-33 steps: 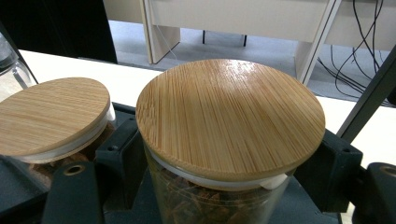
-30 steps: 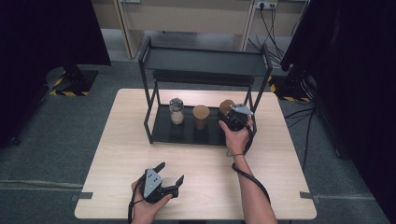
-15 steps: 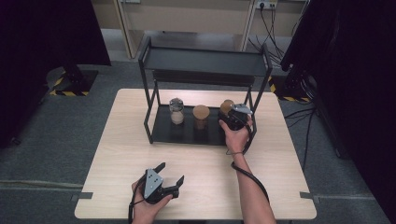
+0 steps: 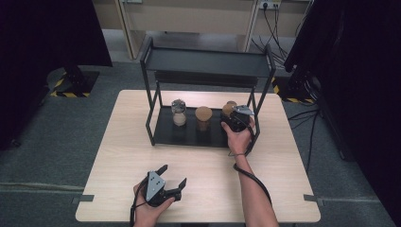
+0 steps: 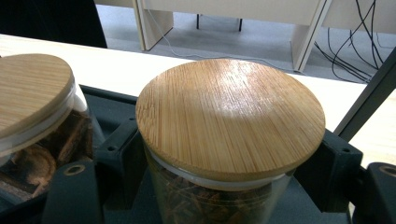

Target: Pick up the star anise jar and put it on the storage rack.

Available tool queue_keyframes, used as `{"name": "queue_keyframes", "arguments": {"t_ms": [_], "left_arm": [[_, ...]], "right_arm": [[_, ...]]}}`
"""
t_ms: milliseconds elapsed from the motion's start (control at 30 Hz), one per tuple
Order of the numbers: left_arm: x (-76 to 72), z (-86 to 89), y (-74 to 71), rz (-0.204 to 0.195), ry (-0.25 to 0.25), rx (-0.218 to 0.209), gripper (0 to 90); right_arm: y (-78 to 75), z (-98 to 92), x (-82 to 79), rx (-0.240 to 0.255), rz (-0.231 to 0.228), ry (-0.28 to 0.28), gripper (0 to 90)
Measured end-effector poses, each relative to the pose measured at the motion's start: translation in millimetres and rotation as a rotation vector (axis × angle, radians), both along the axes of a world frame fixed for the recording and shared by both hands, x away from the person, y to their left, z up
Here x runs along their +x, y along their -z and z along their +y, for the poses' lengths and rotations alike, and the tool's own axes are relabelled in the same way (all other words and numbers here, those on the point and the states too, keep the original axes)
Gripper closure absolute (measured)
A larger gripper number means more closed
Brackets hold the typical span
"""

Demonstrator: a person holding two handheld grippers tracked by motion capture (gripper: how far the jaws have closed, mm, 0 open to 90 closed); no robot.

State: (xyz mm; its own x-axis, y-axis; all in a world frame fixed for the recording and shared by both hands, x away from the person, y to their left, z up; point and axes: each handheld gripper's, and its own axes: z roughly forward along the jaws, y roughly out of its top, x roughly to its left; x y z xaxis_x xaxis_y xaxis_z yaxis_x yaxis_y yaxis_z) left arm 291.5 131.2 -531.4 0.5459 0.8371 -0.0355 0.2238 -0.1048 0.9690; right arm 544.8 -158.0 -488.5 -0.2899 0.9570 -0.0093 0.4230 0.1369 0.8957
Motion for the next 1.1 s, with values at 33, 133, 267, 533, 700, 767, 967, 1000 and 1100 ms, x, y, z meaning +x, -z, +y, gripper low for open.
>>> {"name": "queue_keyframes", "arguments": {"t_ms": [33,133,267,533,700,767,967,1000,1100], "left_arm": [[0.0,0.0,0.0,0.0,0.0,0.0,13.4],[0.0,0.0,0.0,0.0,0.001,0.0,13.4],[0.0,-0.1,0.0,0.0,0.001,0.001,13.4],[-0.2,-0.3,0.0,-0.001,0.002,0.005,13.5],[-0.4,-0.2,0.0,-0.004,0.003,0.006,13.5],[-0.5,-0.5,0.0,-0.003,0.002,0.006,13.5],[-0.8,-0.9,0.0,-0.004,0.002,0.006,13.5],[-0.7,-1.1,0.0,-0.004,0.002,0.003,13.5],[-0.7,-0.8,0.0,-0.003,0.003,0.004,13.5]], "right_arm": [[0.9,0.1,0.1,0.003,0.002,0.002,25.9],[3.0,0.6,0.4,0.002,0.005,0.001,25.9],[4.4,1.9,0.5,0.005,0.008,0.001,25.9],[6.1,4.3,0.2,0.002,0.008,-0.012,25.9],[8.6,4.5,-1.3,0.004,0.002,-0.008,25.8],[10.1,4.3,-2.3,0.005,-0.005,-0.012,25.8],[11.2,4.6,-4.0,0.003,-0.01,-0.018,25.6],[11.3,4.6,-4.1,0.003,-0.011,-0.018,25.5],[12.2,4.3,-4.6,0.013,-0.009,-0.02,25.2]]}}
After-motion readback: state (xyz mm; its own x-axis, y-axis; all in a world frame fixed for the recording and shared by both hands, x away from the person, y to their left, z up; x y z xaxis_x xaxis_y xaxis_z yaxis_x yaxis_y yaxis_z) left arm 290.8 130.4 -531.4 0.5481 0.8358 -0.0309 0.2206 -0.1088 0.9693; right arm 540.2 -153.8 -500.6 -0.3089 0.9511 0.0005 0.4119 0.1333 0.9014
